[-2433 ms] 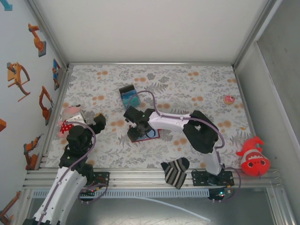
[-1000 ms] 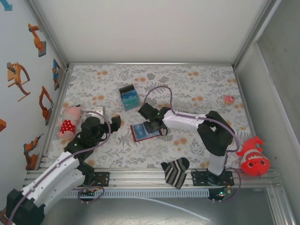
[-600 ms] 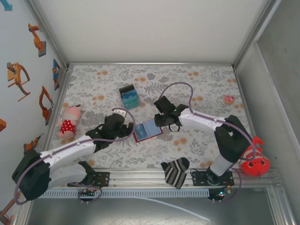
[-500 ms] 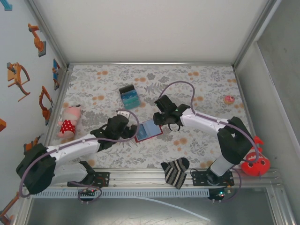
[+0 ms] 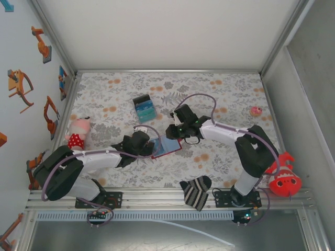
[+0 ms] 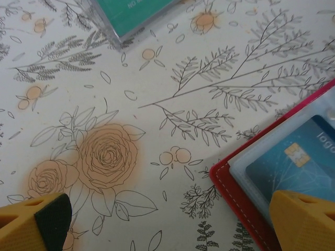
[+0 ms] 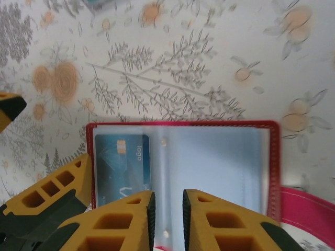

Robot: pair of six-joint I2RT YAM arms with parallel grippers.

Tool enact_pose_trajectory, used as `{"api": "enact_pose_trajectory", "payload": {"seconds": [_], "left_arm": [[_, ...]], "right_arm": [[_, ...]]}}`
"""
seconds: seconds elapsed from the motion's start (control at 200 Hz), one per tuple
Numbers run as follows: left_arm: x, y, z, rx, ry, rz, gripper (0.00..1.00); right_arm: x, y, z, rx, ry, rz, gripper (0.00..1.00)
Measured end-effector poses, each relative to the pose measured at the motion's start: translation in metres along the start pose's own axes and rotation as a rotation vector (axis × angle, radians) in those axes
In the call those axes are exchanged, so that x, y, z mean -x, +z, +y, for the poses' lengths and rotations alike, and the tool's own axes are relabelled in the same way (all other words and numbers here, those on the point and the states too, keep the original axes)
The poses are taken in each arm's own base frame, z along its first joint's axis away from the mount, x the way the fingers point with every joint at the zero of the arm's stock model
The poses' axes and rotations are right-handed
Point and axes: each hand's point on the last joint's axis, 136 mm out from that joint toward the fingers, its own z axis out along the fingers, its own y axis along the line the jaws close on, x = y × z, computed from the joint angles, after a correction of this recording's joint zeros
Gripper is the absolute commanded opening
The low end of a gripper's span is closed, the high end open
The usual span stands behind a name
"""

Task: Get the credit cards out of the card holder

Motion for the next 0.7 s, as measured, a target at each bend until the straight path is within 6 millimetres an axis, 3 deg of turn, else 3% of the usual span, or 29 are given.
{"api": "enact_pose_trajectory", "payload": {"seconds": [0.29,0.701], "left_arm": [[0.0,0.009,0.0,0.022,-0.012,-0.011,0.97],[-0.001,0.01,0.004,0.051,-0.007,-0.011,0.97]], "right_arm": [[-0.027,0.027,0.0,0.071,0.059,0.137,0.16],[-0.029,0.036,0.012,0.159,0.094,0.171,0.14]]}}
